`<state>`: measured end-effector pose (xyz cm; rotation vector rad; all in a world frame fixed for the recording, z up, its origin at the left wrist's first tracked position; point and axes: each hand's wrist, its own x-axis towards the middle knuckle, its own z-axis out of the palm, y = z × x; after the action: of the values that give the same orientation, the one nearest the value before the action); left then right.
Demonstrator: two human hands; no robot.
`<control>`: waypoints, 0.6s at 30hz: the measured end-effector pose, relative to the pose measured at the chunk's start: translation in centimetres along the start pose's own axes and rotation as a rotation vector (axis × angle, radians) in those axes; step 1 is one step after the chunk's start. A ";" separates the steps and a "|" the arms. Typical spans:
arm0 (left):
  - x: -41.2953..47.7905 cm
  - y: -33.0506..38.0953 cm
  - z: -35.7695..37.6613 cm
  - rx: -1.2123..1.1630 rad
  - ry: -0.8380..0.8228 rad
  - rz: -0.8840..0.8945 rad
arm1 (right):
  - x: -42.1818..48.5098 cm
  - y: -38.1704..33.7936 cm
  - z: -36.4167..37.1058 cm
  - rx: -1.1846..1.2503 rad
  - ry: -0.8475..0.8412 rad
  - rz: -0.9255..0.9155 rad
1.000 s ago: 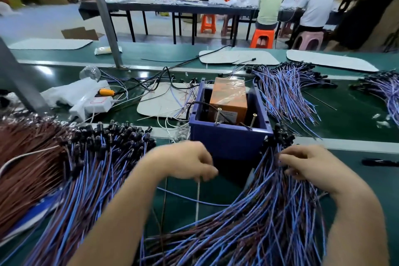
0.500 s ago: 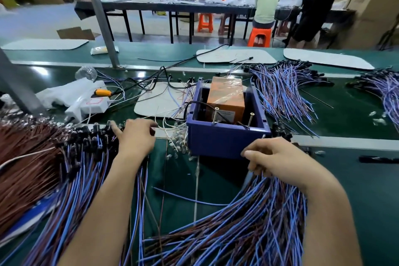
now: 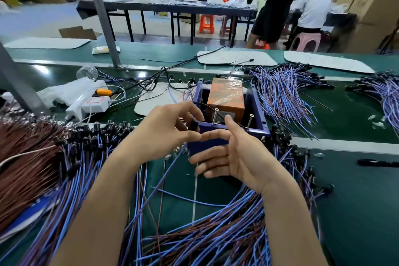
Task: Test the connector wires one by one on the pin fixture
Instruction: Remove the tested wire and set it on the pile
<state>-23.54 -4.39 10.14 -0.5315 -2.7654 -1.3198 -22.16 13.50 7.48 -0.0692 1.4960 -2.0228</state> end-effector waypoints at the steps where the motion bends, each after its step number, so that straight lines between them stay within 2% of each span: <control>1: -0.1 0.1 -0.1 -0.047 0.001 0.007 | 0.1 0.1 0.0 0.015 -0.023 0.011; 4: 0.1 1.4 0.3 -0.223 0.016 0.072 | 0.4 0.4 0.4 0.040 -0.110 0.065; 7: 0.4 2.8 0.9 -0.365 0.084 0.214 | 0.5 0.3 0.8 0.081 -0.182 0.066; 10: -0.3 3.4 1.0 -0.547 0.050 0.325 | 0.0 -0.4 0.4 0.146 -0.120 -0.011; 13: -1.4 3.1 0.0 -0.631 -0.228 0.368 | -1.2 -1.3 -0.1 0.196 0.002 -0.163; 18: -2.4 3.2 -1.4 -0.592 -0.762 0.343 | -2.7 -2.2 -0.2 0.339 0.143 -0.395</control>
<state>-20.41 -4.29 13.03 -1.7686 -2.4641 -2.1681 -20.96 15.40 10.16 -0.0880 1.2730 -2.6246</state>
